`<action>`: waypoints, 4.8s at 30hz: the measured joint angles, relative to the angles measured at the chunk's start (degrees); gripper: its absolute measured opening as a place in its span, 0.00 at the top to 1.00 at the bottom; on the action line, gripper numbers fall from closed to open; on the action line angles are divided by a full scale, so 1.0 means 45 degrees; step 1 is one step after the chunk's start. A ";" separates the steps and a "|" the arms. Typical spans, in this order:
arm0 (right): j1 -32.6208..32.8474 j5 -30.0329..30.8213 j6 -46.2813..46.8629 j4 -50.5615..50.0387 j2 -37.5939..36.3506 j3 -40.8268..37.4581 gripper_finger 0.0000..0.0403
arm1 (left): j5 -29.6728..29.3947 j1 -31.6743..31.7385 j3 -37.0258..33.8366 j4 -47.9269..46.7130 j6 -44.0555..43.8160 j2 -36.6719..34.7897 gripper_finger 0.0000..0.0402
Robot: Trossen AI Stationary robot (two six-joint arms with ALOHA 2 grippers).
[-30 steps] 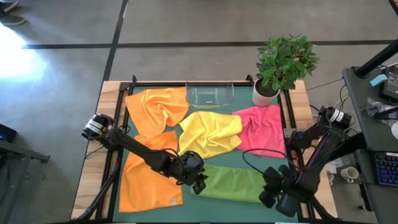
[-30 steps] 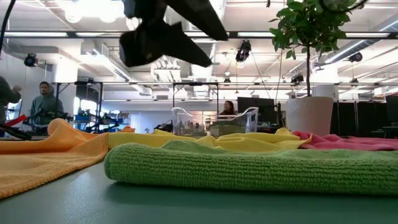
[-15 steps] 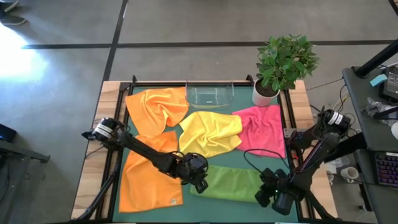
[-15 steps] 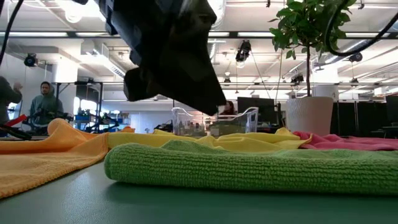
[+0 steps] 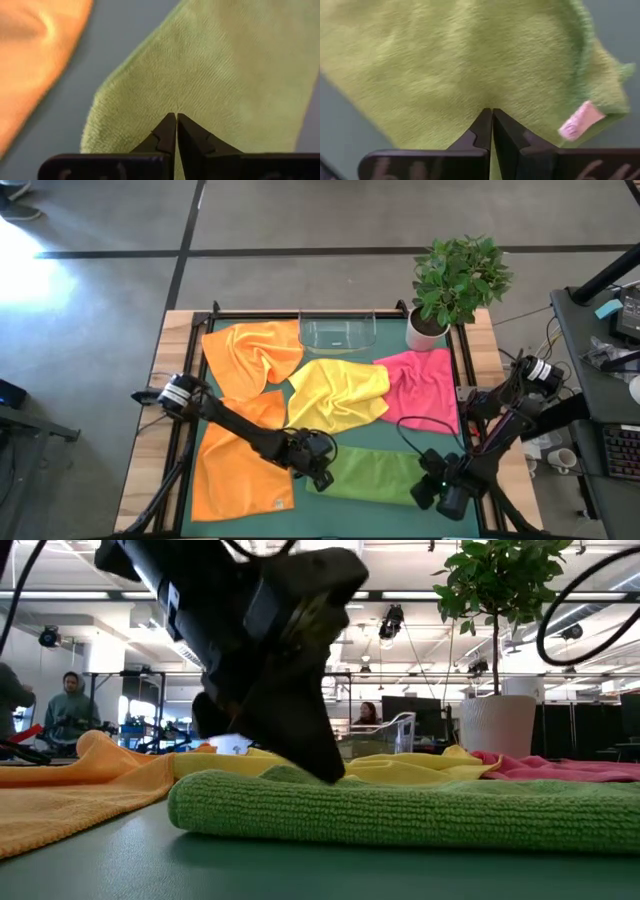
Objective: Fold microfiber towels
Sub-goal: Fold the green towel
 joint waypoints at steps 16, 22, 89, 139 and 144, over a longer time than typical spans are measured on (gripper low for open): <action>-0.2591 0.1437 -0.1375 -0.2239 0.0011 -0.0510 0.98 | 0.0982 0.0000 0.0015 0.0608 -0.0006 0.0383 1.00; -0.3670 0.2309 -0.3148 -0.2148 0.0029 -0.0515 0.98 | 0.1432 -0.0010 0.0000 0.1309 -0.0009 0.0417 1.00; -0.3723 0.3782 -0.7217 0.0503 0.2662 0.5425 0.98 | 0.1710 -0.0024 0.0213 -0.4113 0.3849 -0.2969 1.00; -0.2075 0.2212 -0.2838 -0.2664 0.5556 0.9073 0.98 | 0.0167 -0.0131 -0.0107 -0.4902 0.8782 -0.3857 1.00; -0.1236 0.4085 -0.2913 -0.2695 0.5270 0.9450 0.98 | 0.0008 -0.0121 -0.0107 -0.4972 0.8854 -0.3857 1.00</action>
